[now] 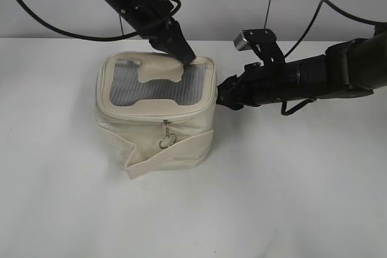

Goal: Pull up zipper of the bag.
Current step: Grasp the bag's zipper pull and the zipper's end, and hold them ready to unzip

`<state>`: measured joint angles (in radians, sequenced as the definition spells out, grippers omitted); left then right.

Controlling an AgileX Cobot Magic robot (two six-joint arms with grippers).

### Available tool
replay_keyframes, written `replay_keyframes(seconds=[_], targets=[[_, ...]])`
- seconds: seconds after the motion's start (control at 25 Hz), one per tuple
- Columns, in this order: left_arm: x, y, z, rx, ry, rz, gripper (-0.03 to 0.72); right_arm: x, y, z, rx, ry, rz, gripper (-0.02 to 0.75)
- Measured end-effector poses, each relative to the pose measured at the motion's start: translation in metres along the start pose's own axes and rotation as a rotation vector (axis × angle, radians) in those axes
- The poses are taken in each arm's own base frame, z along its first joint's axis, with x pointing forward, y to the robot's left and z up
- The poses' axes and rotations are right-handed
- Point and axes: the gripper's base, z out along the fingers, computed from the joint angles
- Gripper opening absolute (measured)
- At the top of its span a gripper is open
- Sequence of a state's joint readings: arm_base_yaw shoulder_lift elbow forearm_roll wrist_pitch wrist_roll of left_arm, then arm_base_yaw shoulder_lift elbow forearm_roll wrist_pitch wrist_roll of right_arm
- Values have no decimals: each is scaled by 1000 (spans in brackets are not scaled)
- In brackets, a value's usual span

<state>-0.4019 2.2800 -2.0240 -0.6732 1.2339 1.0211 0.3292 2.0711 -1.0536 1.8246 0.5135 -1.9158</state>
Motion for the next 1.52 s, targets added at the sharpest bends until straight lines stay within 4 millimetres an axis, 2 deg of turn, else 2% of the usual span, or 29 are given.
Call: replay_keyframes(seconds=[0.04, 0.12, 0.2, 0.24, 0.48, 0.76, 0.84, 1.0, 1.08, 1.2, 1.52], targets=[[0, 0, 0, 0, 0, 0, 43, 0, -1, 1, 0, -1, 0, 267], [0, 0, 0, -1, 0, -1, 43, -2, 0, 3, -3, -4, -5, 111], [0, 1, 0, -3, -1, -1, 43, -3, 2, 3, -11, -5, -2, 26], [0, 1, 0, -3, -1, -1, 43, -3, 3, 3, -11, -7, 1, 8], [0, 0, 0, -2, 0, -1, 43, -5, 10, -14, 15, -14, -3, 8], [0, 0, 0, -2, 0, -1, 43, 4, 12, -18, 19, 15, 31, 10], [0, 0, 0, -2, 0, -1, 43, 8, 12, -18, 20, 28, 38, 60], [0, 0, -1, -2, -1, 0, 43, 13, 12, -18, 21, 42, 47, 328], [0, 0, -1, -2, -1, -4, 43, 12, 11, -18, 24, 38, 55, 414], [0, 0, -1, -2, 0, -7, 43, 12, 11, -18, 29, 37, 61, 442], [0, 0, -1, -4, 1, -7, 43, 1, 10, -18, 30, 8, 46, 442]])
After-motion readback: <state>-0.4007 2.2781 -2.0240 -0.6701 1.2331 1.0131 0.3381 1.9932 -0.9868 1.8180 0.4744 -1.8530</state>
